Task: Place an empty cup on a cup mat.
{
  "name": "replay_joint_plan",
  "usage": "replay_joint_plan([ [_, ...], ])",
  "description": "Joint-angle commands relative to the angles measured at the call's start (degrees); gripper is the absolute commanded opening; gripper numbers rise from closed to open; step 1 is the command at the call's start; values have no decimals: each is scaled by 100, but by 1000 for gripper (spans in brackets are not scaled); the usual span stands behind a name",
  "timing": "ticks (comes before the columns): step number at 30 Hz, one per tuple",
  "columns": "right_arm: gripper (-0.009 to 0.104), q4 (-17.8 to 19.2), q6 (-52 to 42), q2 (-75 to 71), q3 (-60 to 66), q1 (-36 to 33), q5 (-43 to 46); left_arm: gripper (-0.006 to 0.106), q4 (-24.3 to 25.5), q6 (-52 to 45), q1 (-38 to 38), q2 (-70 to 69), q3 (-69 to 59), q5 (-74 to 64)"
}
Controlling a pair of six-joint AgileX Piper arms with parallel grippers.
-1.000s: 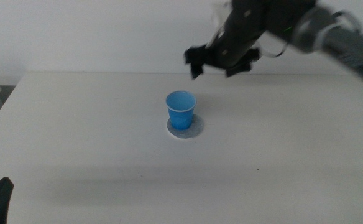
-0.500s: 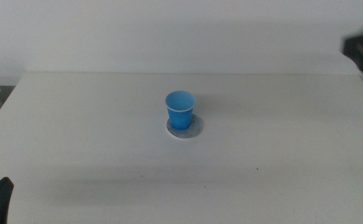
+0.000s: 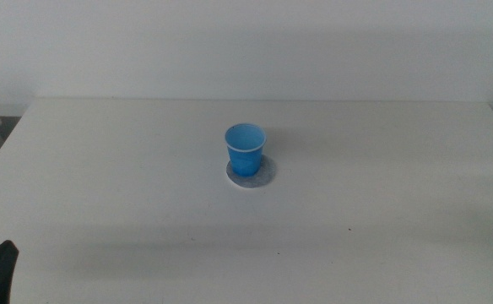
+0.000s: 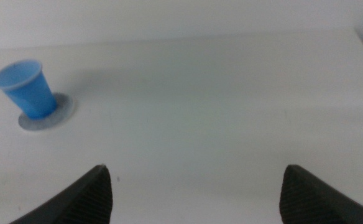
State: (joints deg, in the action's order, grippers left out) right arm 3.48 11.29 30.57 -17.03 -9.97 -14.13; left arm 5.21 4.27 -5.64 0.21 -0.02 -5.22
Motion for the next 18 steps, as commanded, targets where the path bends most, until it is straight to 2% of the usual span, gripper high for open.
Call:
replay_joint_plan([
  [1,93,-22,-63,-541,432,32,88,94,-15,16,-10,-21,2,32],
  [9,93,143,-63,-2208,1187,32,37,94,-15,16,-10,-21,2,32],
  [15,93,659,-63,-2979,1612,130,25,94,-15,16,-10,-21,2,32],
  [18,93,676,-63,-3057,1703,379,36,94,-15,16,-10,-21,2,32],
])
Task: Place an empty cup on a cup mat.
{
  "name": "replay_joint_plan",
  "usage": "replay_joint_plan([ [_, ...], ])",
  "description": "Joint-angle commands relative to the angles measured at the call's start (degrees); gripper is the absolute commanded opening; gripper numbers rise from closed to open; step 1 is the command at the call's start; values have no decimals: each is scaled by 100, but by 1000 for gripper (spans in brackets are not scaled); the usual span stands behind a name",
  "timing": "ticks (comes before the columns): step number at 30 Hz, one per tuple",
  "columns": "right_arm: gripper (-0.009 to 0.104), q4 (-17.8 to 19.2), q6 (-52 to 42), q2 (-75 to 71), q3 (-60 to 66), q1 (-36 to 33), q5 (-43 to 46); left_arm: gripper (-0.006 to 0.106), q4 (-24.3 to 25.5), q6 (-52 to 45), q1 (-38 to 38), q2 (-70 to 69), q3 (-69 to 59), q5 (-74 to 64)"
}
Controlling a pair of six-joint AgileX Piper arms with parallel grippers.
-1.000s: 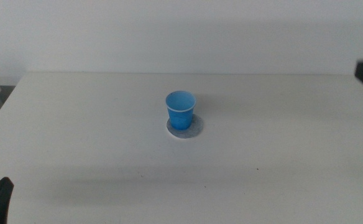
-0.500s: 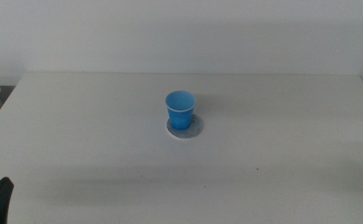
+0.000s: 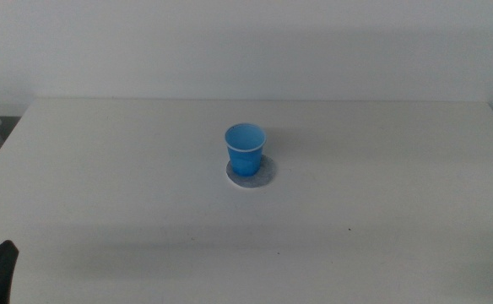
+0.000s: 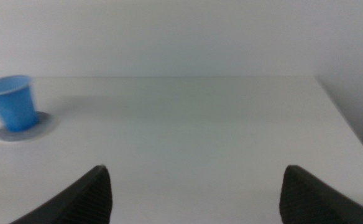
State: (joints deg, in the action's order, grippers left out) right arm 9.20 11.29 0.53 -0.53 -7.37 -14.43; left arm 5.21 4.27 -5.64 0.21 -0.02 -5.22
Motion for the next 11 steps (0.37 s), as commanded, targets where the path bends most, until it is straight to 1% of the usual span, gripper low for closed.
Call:
replay_joint_plan([
  [1,93,80,-63,-53,53,217,-229,94,-15,16,-10,-21,2,32],
  [3,93,101,-63,-53,53,461,-222,94,-15,16,-10,-21,2,32],
  [6,93,101,-63,-53,53,615,-188,94,-15,16,-10,-21,2,32],
  [11,93,101,-63,-53,53,629,-188,94,-15,16,-10,-21,2,32],
])
